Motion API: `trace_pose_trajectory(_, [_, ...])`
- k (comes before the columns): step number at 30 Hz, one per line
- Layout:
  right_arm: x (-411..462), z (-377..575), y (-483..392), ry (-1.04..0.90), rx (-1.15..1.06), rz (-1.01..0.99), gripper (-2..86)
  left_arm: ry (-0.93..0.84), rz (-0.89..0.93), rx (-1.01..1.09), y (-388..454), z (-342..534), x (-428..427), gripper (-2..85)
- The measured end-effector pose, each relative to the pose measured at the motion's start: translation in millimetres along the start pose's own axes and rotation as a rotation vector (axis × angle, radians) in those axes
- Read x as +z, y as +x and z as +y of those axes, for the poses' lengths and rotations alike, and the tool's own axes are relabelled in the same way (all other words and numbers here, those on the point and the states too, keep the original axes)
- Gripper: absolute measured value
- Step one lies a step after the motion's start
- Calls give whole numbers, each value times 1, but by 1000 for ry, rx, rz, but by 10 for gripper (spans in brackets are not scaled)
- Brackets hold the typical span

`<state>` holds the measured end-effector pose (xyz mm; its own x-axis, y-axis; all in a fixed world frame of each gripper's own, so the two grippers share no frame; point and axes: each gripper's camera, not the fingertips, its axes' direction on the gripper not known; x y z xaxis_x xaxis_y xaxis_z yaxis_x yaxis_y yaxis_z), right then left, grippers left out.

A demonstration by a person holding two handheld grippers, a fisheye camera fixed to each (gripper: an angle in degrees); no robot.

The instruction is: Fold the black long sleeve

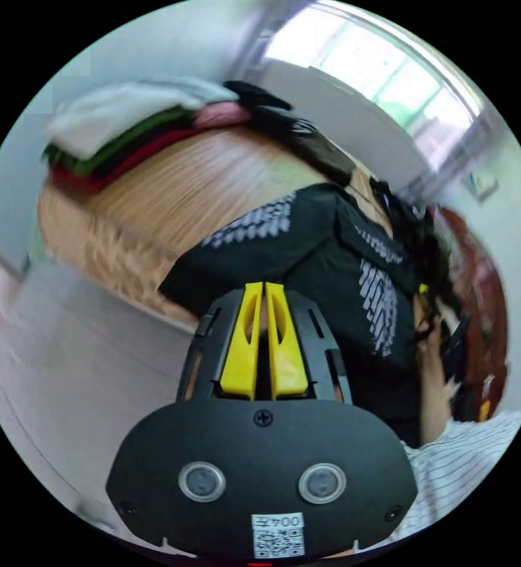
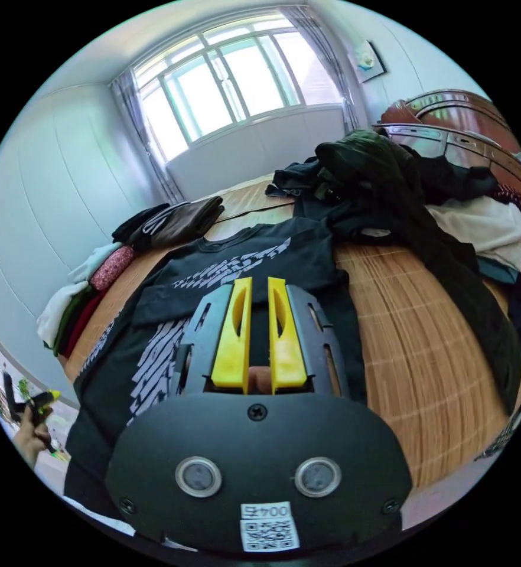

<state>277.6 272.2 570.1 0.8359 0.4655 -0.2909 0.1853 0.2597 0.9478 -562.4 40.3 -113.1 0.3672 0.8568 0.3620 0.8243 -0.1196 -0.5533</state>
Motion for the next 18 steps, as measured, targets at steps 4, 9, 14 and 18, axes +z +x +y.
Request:
trace_pose_trajectory(4, [-57, 20, 9, -57, 217, -254, 39, 44, 320, -455, -137, 55, -51, 67])
trace_pose_trajectory(9, [-113, 71, 29, -193, 282, -530, 65, 77, 598, -594, -191, 82, -64, 84])
trace_pose_trajectory(14, [-161, 126, 79, -246, 430, -677, 58, 43, 792, -605, -206, 77, -65, 110])
trace_pose_trajectory(18, [-186, 142, 104, -226, 470, -647, 49, 22, 877, -617, -210, 83, -68, 130])
